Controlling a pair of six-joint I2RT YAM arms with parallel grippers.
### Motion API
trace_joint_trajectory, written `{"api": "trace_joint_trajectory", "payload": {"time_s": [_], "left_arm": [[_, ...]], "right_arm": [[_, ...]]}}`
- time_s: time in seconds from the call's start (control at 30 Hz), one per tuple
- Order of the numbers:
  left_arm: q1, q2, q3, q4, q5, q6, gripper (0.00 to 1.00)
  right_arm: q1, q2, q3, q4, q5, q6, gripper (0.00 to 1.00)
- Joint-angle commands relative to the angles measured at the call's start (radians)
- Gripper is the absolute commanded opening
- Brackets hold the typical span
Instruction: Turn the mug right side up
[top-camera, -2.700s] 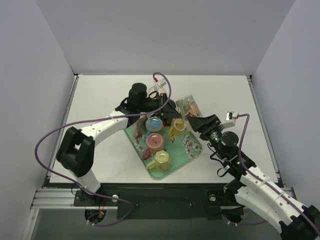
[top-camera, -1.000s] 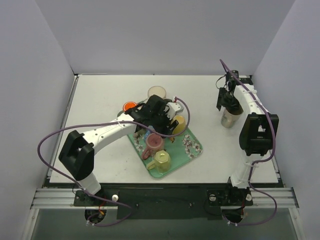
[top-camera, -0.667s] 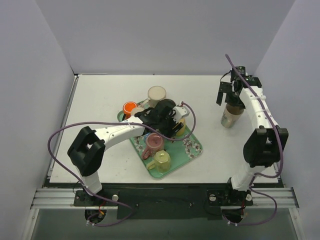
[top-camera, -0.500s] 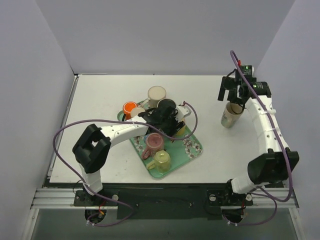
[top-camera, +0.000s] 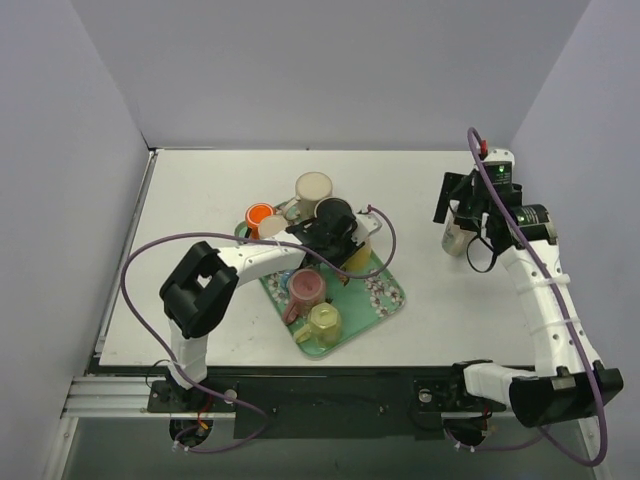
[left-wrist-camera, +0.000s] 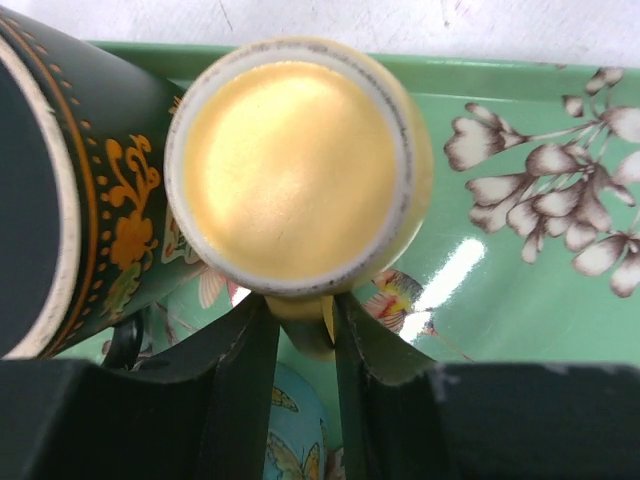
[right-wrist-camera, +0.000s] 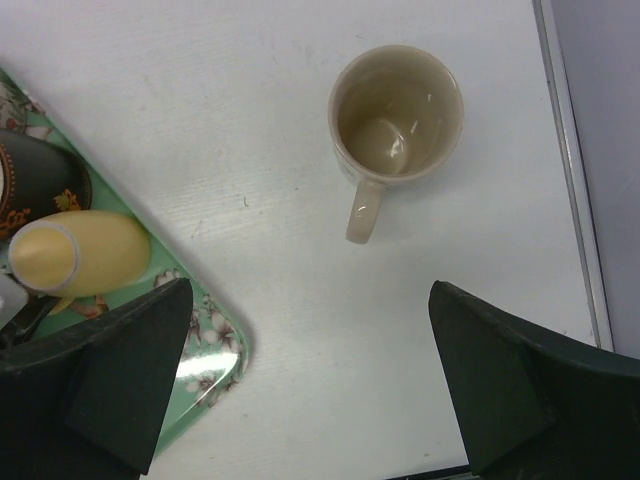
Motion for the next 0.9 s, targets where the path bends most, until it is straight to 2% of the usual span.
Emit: {"api": "trace_joint_trajectory", "payload": {"time_s": [0.0, 0.03, 0.1, 0.13, 0.17, 0.2, 0.33, 0.4, 0.5, 0.57, 0.67, 0.77, 0.87], "left_arm": [[-0.015, 0.064, 0.004, -0.025, 0.036, -0.01, 0.34], [-0.018, 0.066, 0.004, -0.028, 0.037, -0.01, 0.33], [-0.02, 0.069, 0.004, -0.031, 0.069, -0.014, 0.22], [-0.02, 0.072, 0.007, -0.036, 0.079, -0.013, 0.15], [-0.02, 0.072, 0.012, -0.037, 0.082, -0.017, 0.03], [-0.021, 0.071, 0.016, -0.04, 0.082, -0.02, 0.0], [-0.017, 0.026, 0.042, -0.057, 0.114, -0.045, 0.0], [-0.007, -0.017, 0.08, -0.097, 0.202, -0.082, 0.0], [0.031, -0.11, 0.151, -0.132, 0.414, -0.137, 0.0], [0.081, -0.159, 0.174, -0.117, 0.529, -0.232, 0.0], [0.157, -0.173, 0.223, -0.129, 0.673, -0.327, 0.0], [0.2, -0.179, 0.243, -0.134, 0.813, -0.407, 0.0], [0.273, -0.201, 0.219, -0.013, 0.934, -0.601, 0.0]], "right_arm": [[0.018, -0.109, -0.044, 0.032, -0.002, 0.032, 1.0], [0.019, -0.133, -0.059, 0.035, -0.025, 0.034, 1.0], [0.025, -0.167, -0.087, 0.046, -0.053, 0.04, 1.0], [0.027, -0.175, -0.091, 0.049, -0.057, 0.045, 1.0], [0.029, -0.191, -0.104, 0.051, -0.065, 0.049, 1.0], [0.03, -0.201, -0.108, 0.051, -0.07, 0.055, 1.0], [0.036, -0.242, -0.134, 0.051, -0.128, 0.063, 1.0], [0.041, -0.265, -0.145, 0.051, -0.178, 0.066, 1.0], [0.058, -0.329, -0.165, 0.057, -0.25, 0.091, 1.0], [0.074, -0.392, -0.218, 0.119, -0.309, 0.172, 1.0], [0.131, -0.471, -0.37, 0.335, -0.41, 0.268, 1.0], [0.162, -0.526, -0.444, 0.426, -0.43, 0.342, 1.0], [0.211, -0.575, -0.576, 0.612, -0.419, 0.468, 0.99]]}}
